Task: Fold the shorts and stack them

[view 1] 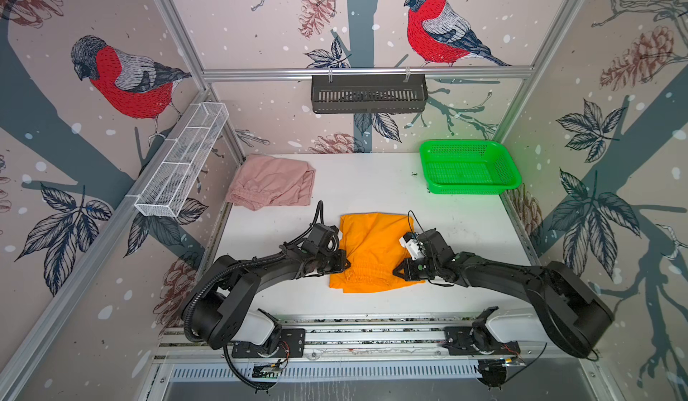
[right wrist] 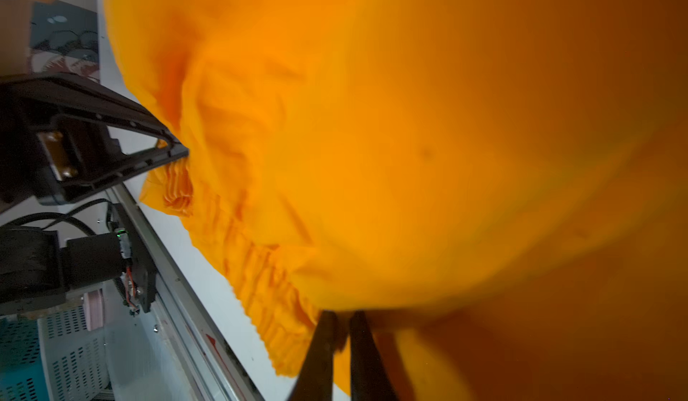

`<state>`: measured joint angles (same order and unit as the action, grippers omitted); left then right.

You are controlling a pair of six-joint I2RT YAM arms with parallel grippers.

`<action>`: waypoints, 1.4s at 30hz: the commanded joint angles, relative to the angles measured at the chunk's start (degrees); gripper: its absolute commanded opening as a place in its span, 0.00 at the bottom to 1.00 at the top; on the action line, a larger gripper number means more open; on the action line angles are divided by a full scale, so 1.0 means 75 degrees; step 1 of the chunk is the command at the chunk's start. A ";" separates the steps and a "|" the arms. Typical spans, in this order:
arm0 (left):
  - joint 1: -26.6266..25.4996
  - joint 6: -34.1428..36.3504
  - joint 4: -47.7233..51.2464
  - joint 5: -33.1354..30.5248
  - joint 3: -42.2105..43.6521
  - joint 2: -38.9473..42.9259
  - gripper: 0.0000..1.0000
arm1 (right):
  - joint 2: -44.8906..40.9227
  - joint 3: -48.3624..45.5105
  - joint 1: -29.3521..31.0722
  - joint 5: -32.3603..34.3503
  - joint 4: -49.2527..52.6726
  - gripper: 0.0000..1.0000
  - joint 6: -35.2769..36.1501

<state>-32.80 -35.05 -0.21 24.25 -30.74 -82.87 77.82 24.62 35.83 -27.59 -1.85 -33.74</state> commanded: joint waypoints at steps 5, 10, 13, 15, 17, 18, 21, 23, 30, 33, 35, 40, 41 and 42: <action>0.0025 0.0428 0.0849 -0.0792 -0.0464 0.0192 0.66 | -0.1402 0.0696 -0.0060 0.1175 0.1828 0.50 0.0836; 0.0037 0.0711 0.2031 -0.1114 -0.1313 0.0889 0.97 | -0.1741 0.0870 0.0186 0.0794 0.1968 0.55 0.0998; 0.0037 0.0825 0.2538 -0.1257 -0.1716 0.1135 0.97 | -0.1695 0.1154 0.0633 0.1270 0.2148 0.51 0.1226; 0.0037 0.0795 0.2712 -0.1360 -0.1909 0.1265 0.96 | -0.1693 0.1390 0.0829 0.1400 0.2099 0.47 0.1384; 0.0049 0.0763 0.2587 -0.1301 -0.2029 0.1354 0.89 | -0.1641 0.1597 0.1126 0.1623 0.1852 0.46 0.1517; 0.0049 0.0727 0.2477 -0.1204 -0.2052 0.1381 0.84 | -0.1585 0.1697 0.1248 0.1719 0.1685 0.46 0.1561; 0.0049 0.0770 0.2559 -0.0847 -0.2118 0.1399 0.63 | -0.1290 0.1908 0.1352 0.1694 0.1218 0.45 0.1597; 0.0049 0.0782 0.2743 -0.0758 -0.2112 0.1437 0.52 | -0.1076 0.2013 0.1452 0.1736 0.0972 0.46 0.1658; 0.0049 0.0861 0.3455 -0.0436 -0.1608 0.1721 0.44 | -0.0552 0.2285 0.1879 0.2485 0.1209 0.57 0.2027; 0.0049 0.0777 0.3454 -0.0323 -0.1232 0.1894 0.44 | -0.0286 0.2238 0.1957 0.2440 0.1092 0.61 0.2049; 0.0049 0.0771 0.3522 -0.0375 -0.1151 0.1955 0.45 | -0.0143 0.2237 0.2081 0.2625 0.1135 0.61 0.1950; 0.0049 0.0840 0.3386 -0.0679 -0.1641 0.1960 0.45 | -0.0003 0.2231 0.2342 0.3204 0.1481 0.68 0.1979; 0.0049 0.0888 0.3285 -0.0660 -0.1745 0.1904 0.45 | 0.0045 0.2237 0.2369 0.3224 0.1527 0.70 0.2041; 0.0049 0.0970 0.3187 -0.0644 -0.1879 0.1804 0.45 | 0.0110 0.2237 0.2411 0.3279 0.1552 0.72 0.2128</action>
<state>-32.62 -29.50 25.76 19.79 -42.98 -68.60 78.02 41.32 53.34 -6.24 7.94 -19.31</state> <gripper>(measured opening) 0.447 0.709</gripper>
